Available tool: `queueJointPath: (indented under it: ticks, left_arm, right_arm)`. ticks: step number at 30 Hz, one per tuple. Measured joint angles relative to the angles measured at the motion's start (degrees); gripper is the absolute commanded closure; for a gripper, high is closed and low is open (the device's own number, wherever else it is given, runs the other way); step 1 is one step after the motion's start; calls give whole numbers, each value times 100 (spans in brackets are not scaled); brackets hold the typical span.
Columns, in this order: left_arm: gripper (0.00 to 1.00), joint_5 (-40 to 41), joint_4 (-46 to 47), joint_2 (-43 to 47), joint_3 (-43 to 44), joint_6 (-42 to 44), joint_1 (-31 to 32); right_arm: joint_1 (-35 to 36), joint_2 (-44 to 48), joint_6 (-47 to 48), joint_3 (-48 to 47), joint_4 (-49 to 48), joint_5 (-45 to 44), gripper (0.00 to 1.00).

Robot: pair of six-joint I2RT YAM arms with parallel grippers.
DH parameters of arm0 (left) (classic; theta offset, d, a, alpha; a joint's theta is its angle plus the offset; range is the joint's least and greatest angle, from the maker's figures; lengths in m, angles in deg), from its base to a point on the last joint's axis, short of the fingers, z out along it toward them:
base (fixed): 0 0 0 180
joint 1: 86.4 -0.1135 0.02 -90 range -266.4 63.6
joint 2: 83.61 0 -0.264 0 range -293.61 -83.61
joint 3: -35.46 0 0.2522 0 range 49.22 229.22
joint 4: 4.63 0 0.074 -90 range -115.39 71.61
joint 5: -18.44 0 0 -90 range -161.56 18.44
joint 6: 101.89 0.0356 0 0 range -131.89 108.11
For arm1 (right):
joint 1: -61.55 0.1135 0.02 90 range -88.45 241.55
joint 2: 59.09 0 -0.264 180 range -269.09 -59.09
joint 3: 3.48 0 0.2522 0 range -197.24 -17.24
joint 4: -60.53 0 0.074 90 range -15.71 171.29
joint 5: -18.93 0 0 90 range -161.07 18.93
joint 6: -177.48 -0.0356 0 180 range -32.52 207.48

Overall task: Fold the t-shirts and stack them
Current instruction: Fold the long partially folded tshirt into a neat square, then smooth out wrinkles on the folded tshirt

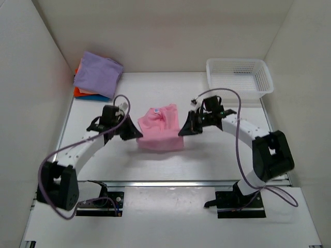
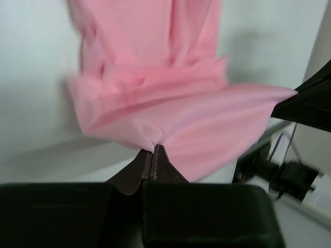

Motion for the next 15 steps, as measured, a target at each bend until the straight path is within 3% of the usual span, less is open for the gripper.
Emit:
queueJointPath:
  ticks: [2, 3, 4, 5, 6, 8, 9, 13, 15]
  left_arm:
    - [100, -4, 264, -793, 815, 96, -210]
    - [91, 9, 431, -1143, 1143, 105, -313]
    - [72, 13, 603, -1545, 1488, 105, -426]
    - [65, 4, 820, -1945, 1814, 85, -527]
    - [64, 4, 1102, -2393, 2146, 44, -634]
    - [42, -9, 1663, -3228, 2730, -120, -820]
    - [37, -22, 2011, -3633, 2955, -243, -914]
    - [38, -190, 3147, -4448, 3099, -872, -1189]
    - [32, -280, 3585, -4483, 2852, -1069, -1270]
  right_arm:
    - [-306, -713, 271, -968, 85, 103, 100]
    - [-446, -1113, 391, -1541, 170, 96, 89]
    - [-553, -1486, 468, -2044, 208, 81, 82]
    - [-643, -1884, 586, -2601, 267, 44, 72]
    - [-734, -2312, 664, -3158, 249, -4, 65]
    - [-896, -3064, 815, -4111, 227, -155, 55]
    - [-964, -3353, 861, -4439, 229, -249, 52]
    - [-1158, -3960, 964, -4881, 269, -592, 51]
    - [-1202, -3958, 999, -4756, 286, -715, 50]
